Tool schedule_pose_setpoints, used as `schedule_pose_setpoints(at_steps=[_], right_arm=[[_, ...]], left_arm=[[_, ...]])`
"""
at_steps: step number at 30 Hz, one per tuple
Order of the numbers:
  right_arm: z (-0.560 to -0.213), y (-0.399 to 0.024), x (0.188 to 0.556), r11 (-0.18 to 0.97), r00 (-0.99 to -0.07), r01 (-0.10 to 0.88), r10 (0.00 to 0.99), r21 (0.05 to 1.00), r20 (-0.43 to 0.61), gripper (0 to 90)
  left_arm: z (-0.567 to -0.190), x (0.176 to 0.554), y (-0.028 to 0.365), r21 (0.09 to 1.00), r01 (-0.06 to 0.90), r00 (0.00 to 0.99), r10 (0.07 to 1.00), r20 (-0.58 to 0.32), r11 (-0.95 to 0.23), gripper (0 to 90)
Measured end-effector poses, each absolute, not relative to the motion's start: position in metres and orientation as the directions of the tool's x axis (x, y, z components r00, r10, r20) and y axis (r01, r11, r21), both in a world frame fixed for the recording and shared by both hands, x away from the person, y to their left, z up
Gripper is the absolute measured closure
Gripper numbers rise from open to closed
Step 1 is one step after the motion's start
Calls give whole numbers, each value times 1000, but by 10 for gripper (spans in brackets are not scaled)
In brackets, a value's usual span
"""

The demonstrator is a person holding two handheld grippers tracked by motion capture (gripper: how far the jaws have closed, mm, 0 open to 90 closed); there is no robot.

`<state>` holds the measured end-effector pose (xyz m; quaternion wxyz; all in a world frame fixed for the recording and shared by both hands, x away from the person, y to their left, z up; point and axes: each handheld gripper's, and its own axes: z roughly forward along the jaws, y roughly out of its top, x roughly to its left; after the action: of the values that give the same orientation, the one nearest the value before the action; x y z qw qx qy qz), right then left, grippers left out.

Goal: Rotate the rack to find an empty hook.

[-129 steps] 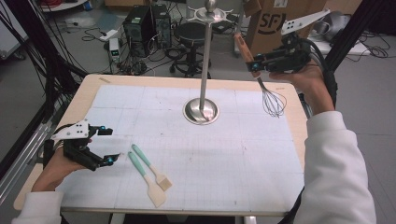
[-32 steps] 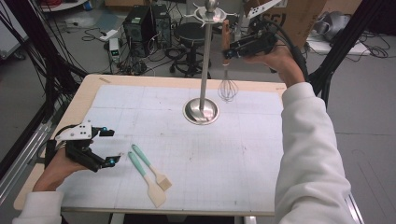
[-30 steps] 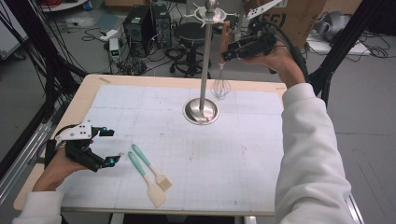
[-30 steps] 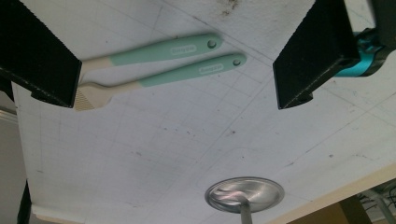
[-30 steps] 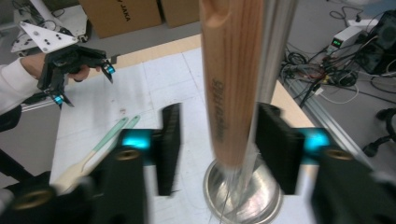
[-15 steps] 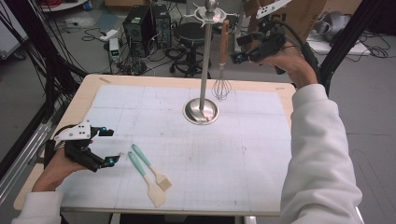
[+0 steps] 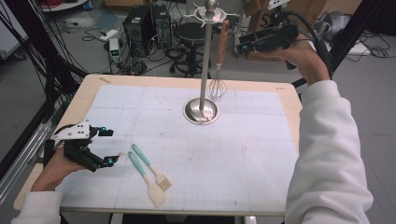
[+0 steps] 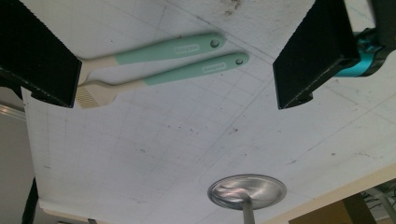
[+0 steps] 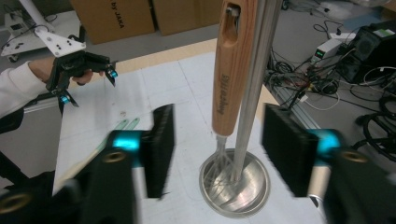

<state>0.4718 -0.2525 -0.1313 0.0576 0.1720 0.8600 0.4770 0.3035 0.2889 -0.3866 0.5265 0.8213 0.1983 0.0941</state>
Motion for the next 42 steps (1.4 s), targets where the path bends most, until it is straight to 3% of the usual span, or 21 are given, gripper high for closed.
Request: schedule_pose_setpoints(at_steps=[3,8,27,42], right_arm=[[-128,-252,471,488,-931,239,362,840,55,691],[-123,-250,472,482,-924,250,378,840,58,885],[-104,-234,488,483,-904,233,427,844,5,893],[-96,-199,483,507,-934,188,358,841,-7,894]], left_arm=[[-386,303,289,906,227,904,424,-60,-356,17],[-386,303,289,906,226,904,424,-57,-358,17],[-386,303,289,906,226,907,416,-61,-359,17],[-387,303,290,905,231,907,417,-66,-358,17]])
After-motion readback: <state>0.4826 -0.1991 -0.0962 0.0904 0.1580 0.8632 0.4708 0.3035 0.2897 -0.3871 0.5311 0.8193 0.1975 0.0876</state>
